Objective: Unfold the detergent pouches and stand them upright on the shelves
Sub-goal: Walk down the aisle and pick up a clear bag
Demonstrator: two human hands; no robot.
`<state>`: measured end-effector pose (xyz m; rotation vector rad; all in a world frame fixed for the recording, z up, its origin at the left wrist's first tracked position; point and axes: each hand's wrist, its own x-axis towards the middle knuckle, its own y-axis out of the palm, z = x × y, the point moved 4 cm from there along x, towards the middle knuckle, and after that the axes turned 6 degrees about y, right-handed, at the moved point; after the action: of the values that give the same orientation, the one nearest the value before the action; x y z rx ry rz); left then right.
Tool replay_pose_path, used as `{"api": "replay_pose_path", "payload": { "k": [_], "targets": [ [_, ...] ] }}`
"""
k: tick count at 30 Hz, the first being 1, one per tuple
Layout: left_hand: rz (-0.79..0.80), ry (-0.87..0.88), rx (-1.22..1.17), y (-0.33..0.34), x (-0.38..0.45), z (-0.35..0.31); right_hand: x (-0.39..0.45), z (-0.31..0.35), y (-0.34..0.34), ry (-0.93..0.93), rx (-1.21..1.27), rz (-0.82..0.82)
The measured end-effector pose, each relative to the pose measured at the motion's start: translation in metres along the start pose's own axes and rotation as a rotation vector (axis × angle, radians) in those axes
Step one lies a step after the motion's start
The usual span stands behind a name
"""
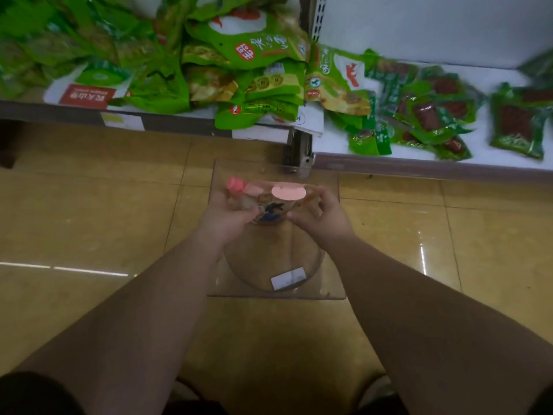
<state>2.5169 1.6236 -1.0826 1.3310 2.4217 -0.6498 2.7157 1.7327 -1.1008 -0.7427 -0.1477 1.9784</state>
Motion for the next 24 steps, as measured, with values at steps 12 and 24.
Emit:
{"api": "replay_pose_path", "payload": {
  "k": [12, 24],
  "targets": [
    [-0.080, 0.094, 0.141, 0.001, 0.046, 0.015, 0.057, -0.012, 0.002, -0.039, -0.009, -0.079],
    [-0.137, 0.200, 0.049, -0.010, 0.044, -0.024, 0.057, 0.013, 0.007, 0.039, 0.280, -0.051]
  ]
}}
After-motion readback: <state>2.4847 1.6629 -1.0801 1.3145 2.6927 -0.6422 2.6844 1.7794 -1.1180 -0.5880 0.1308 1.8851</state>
